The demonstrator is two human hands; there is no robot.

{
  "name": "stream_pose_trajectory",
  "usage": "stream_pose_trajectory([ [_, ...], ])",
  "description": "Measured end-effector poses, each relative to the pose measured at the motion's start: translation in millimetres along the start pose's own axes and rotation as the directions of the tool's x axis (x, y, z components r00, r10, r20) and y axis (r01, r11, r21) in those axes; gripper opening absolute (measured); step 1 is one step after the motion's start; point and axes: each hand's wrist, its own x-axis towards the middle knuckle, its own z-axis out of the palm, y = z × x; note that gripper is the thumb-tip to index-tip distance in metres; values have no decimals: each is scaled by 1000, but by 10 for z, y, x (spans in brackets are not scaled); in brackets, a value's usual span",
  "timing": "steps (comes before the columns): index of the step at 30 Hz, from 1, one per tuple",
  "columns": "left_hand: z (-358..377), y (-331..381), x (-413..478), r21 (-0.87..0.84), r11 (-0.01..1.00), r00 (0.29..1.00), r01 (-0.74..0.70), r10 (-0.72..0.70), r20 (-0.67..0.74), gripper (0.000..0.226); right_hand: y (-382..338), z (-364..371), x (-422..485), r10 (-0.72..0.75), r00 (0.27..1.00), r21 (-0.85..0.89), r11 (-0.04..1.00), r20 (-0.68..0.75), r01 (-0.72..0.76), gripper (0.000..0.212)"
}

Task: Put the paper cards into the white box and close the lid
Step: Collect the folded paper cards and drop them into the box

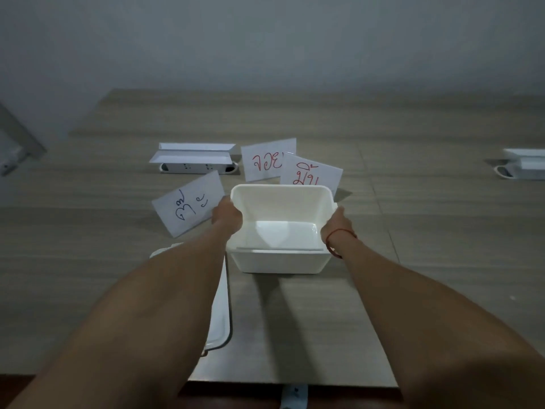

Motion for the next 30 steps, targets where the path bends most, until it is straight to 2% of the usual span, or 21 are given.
stream_pose_trajectory([
  [4,-43,103,298,69,998,999,9,-5,-52,34,-214,101,286,-5,995,39,999,-104,9,40],
  [6,-118,114,438,118,993,981,9,15,-195,29,-316,145,415,-7,989,21,1000,-150,11,36],
  [8,-246,74,576,227,974,929,0,84,-360,28,-381,194,520,-29,983,4,1000,-183,30,32],
  [10,-385,-25,716,314,949,900,27,113,-420,29,-422,231,587,-54,978,-28,998,-199,49,31],
  [13,-494,-199,824,453,886,945,98,59,-321,31,-465,285,668,-76,977,-80,995,-199,61,32],
  [15,-478,-290,824,518,851,968,93,45,-247,31,-492,300,691,-76,976,-90,994,-202,59,32],
  [19,-465,-403,779,487,871,971,59,63,-230,28,-503,312,673,-59,981,-81,996,-185,44,33],
  [21,-485,-403,743,454,891,971,33,79,-226,25,-486,292,645,-68,988,-93,994,-137,55,42],
  [25,-644,-229,717,491,870,930,-50,220,-296,24,-489,190,544,-75,997,-135,988,35,79,69],
  [27,-789,-63,729,538,835,892,-115,325,-314,31,-520,128,445,-61,995,-137,988,83,72,70],
  [30,-968,276,719,568,793,835,-220,454,-310,35,-569,50,303,-49,996,-146,988,73,59,64],
])
